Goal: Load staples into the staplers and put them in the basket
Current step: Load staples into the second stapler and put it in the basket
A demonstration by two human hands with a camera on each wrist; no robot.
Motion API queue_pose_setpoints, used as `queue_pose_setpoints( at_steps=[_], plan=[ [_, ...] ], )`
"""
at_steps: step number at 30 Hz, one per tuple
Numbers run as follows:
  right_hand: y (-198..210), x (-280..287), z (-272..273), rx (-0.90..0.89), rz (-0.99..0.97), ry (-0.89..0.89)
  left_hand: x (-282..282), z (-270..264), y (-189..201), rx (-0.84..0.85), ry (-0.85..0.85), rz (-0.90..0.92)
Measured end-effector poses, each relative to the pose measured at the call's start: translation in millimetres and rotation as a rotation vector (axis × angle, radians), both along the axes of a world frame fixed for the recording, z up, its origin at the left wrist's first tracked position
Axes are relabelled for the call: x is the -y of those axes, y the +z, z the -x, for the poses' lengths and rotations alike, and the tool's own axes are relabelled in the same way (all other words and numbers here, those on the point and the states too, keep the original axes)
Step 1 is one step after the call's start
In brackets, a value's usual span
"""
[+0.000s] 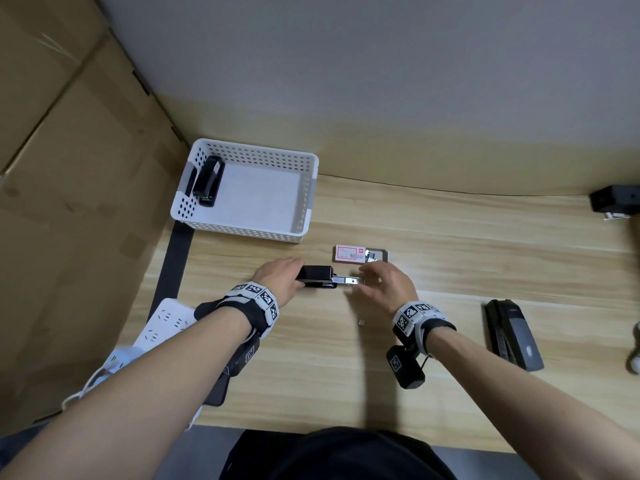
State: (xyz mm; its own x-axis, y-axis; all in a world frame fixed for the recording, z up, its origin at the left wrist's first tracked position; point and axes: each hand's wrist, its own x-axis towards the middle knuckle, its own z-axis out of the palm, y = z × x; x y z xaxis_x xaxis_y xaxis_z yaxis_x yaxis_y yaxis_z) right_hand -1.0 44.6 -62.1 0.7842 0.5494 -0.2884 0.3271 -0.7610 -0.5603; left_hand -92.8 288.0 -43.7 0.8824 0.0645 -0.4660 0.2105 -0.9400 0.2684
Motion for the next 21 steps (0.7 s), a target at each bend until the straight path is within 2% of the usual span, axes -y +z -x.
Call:
queue_pose_setpoints(
  at_steps=[2, 4, 6, 8, 11, 17, 21],
  plan=[
    [-5.0, 14.4, 7.1, -0.050, -0.006, -0.094, -0.7, -1.0, 1.4, -0.010, 0.001, 0.008],
    [-10.2, 27.4, 16.0, -0.118, 0.013, -0.113, -0.8, -2.2, 2.8, -0.018, 0.005, 0.007],
    [-13.0, 36.4, 24.4, -0.195, 0.018, -0.053, -0.3, -2.3, 3.8, -0.023, 0.011, 0.001],
    [-13.8, 40.5, 30.8, -0.221, 0.054, 0.080, 1.0, -1.2, 4.3, -0.024, 0.011, -0.007],
    [-15.3, 40.5, 36.5, -0.188, 0.121, 0.222, 3.2, 0.2, 4.2, -0.021, 0.023, -0.009],
    [-22.2, 38.1, 41.6, -0.104, 0.153, 0.213, 6.4, 3.8, 6.5, -0.004, 0.057, 0.011],
    [-23.0, 40.4, 44.5, -0.077, 0.104, 0.226, 7.7, 7.0, 7.7, 0.011, 0.071, 0.028]
  ],
)
